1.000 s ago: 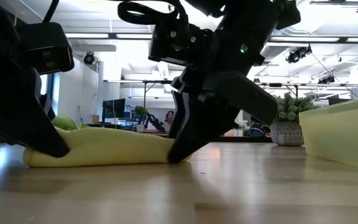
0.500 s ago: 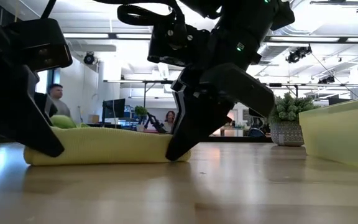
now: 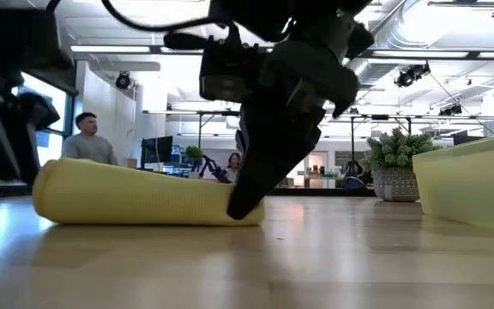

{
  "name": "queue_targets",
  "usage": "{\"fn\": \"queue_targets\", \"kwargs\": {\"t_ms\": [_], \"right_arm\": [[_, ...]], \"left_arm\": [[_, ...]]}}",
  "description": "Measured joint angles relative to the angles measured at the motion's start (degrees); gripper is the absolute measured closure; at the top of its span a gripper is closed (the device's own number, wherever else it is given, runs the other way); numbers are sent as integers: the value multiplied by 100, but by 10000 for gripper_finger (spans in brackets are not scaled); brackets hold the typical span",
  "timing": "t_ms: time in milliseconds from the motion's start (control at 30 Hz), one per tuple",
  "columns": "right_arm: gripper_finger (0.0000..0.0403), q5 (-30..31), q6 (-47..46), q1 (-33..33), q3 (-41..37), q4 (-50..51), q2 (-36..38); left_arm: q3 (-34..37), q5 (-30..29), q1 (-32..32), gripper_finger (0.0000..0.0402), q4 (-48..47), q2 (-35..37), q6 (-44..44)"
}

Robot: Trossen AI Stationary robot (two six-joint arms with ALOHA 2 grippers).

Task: Roll microfiber towels into tight, uniform cylinder then place into a basket
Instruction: Roll the yellow microfiber cloth

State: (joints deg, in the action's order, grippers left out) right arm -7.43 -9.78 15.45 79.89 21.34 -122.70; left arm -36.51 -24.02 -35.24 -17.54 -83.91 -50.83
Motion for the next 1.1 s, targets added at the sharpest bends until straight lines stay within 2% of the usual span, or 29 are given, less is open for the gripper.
{"fn": "queue_targets", "kwargs": {"t_ms": [100, 200, 300, 400, 533, 733, 867, 967, 1100], "right_arm": [[401, -677, -251, -166, -8, -42, -14], [402, -1318, -618, -355, -19, -138, -21], [402, -1796, -980, -503, -28, -315, -34], [402, -2026, -1283, -587, -30, -407, -45], [402, -2065, -1379, -608, -32, -448, -47], [402, -2029, -1379, -599, -27, -472, -45], [394, -1999, -1326, -597, -26, -475, -45], [375, -1976, -1060, -595, -25, -486, -38], [326, -1908, -606, -584, -28, -408, 71]], "left_arm": [[-9, 9, -136, 249, 516, 197, 329], [-10, -255, -328, 249, 1264, 168, 1141], [-24, -654, -431, 250, 1861, -103, 1882], [-26, -1097, -431, 248, 2218, -479, 2135], [-24, -1403, -338, 240, 2357, -1005, 2151], [-28, -1305, -114, 219, 2838, -1593, 2110], [-107, -1210, 19, 208, 2806, -1859, 2097], [-120, -930, 124, 206, 2826, -1953, 1837], [-138, -542, 166, 206, 2876, -1942, 1199]]}}
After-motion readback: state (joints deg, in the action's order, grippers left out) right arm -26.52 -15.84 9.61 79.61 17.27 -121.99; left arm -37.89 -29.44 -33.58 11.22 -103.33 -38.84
